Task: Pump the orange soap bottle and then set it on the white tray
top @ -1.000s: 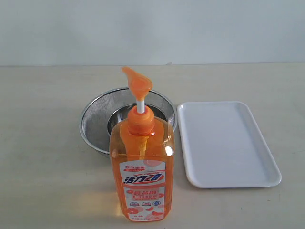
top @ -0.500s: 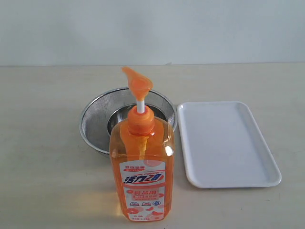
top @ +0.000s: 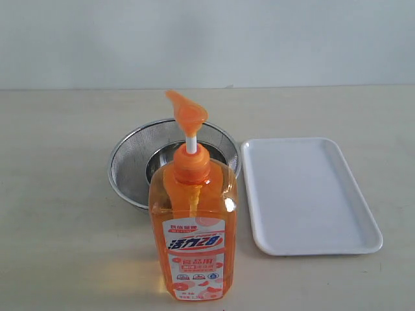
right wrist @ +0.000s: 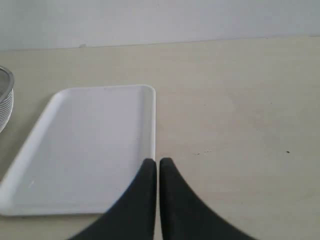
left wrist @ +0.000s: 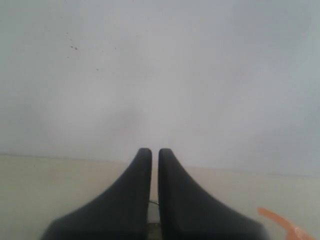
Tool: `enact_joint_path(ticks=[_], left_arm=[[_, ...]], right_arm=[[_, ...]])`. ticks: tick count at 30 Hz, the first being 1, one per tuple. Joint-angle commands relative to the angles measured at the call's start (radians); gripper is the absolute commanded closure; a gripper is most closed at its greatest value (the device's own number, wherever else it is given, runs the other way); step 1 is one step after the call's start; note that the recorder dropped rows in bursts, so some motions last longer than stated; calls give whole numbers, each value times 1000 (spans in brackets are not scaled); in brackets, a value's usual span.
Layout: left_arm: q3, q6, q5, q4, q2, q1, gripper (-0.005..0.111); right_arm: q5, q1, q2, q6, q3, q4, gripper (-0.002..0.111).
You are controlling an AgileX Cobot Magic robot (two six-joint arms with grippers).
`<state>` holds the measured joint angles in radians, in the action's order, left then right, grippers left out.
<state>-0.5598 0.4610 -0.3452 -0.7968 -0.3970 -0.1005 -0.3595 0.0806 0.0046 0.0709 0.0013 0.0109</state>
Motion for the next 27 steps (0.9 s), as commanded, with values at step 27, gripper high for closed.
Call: enact_joint_path(ticks=[27], left_arm=[[131,1148,-53,-948,-229,-3,102]], right_arm=[[3,-1,-5,-2,-1,2,108]])
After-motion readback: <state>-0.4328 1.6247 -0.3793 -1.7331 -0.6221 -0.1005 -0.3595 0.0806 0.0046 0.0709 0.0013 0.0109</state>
